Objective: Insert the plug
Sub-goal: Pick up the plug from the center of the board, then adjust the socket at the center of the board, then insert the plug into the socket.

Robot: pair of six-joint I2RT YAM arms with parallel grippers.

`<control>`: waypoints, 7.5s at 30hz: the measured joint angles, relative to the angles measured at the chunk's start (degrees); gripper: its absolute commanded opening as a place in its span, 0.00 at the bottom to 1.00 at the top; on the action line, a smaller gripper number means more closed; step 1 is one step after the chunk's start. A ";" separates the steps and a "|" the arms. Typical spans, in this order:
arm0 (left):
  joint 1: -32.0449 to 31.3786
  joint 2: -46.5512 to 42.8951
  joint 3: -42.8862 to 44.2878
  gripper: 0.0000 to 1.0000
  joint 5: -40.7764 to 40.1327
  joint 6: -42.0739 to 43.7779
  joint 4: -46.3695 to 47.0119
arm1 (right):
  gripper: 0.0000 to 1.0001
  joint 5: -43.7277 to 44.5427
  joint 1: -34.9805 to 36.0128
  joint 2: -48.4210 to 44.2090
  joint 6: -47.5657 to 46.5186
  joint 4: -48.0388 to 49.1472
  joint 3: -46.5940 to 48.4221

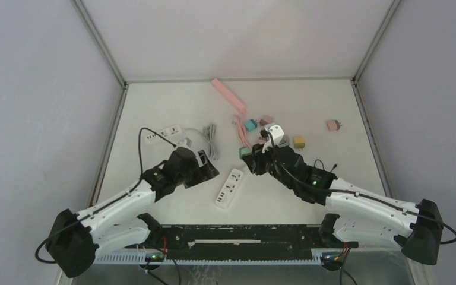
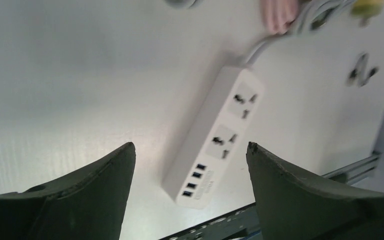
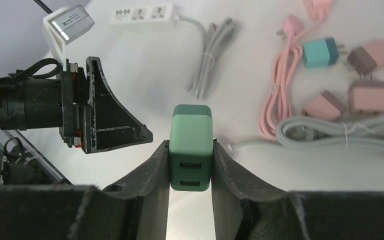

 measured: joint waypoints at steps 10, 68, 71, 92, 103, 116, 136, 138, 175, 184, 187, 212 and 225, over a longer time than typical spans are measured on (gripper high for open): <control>0.42 12.52 1.79 0.67 11.63 10.16 -1.66 | 0.00 4.15 -1.09 -1.36 10.34 -17.18 0.61; -6.88 40.46 13.92 0.37 23.89 3.54 18.38 | 0.00 -20.65 -14.88 25.20 17.57 -48.89 21.42; -6.88 40.89 13.90 0.35 24.46 3.41 19.67 | 0.00 -21.44 -14.88 26.75 17.57 -48.81 21.44; -6.88 41.40 13.35 0.31 25.00 2.01 23.12 | 0.00 -20.98 -15.30 32.85 21.42 -47.17 21.77; -6.88 41.40 13.35 0.31 25.00 1.95 23.85 | 0.00 -19.17 -15.13 35.65 22.97 -48.24 23.04; -6.88 41.40 13.05 0.30 24.98 1.62 24.22 | 0.00 -17.25 -13.44 37.00 23.96 -49.57 24.50; -6.34 41.33 11.21 0.30 25.00 0.52 26.40 | 0.00 -9.57 -7.80 38.23 24.61 -49.37 24.68; -6.34 41.33 11.21 0.30 25.00 0.50 26.43 | 0.00 -9.27 -7.61 38.29 24.57 -49.18 24.11; -5.90 40.46 9.55 0.23 24.52 -1.53 27.87 | 0.00 -9.62 -9.03 37.29 22.27 -38.88 18.71; -5.11 40.46 9.55 0.23 23.08 -5.38 28.28 | 0.00 -10.47 -10.69 38.45 15.10 -36.65 20.48; -5.01 40.48 9.55 0.23 22.64 -6.03 28.46 | 0.00 -8.57 -9.62 36.98 14.58 -33.97 18.53; -4.79 40.57 7.41 0.23 22.77 -8.44 32.33 | 0.00 14.25 2.80 29.66 20.22 -16.41 2.75; -4.46 40.13 6.62 0.22 21.97 -8.46 33.35 | 0.00 16.52 3.34 28.35 23.04 -9.03 -1.09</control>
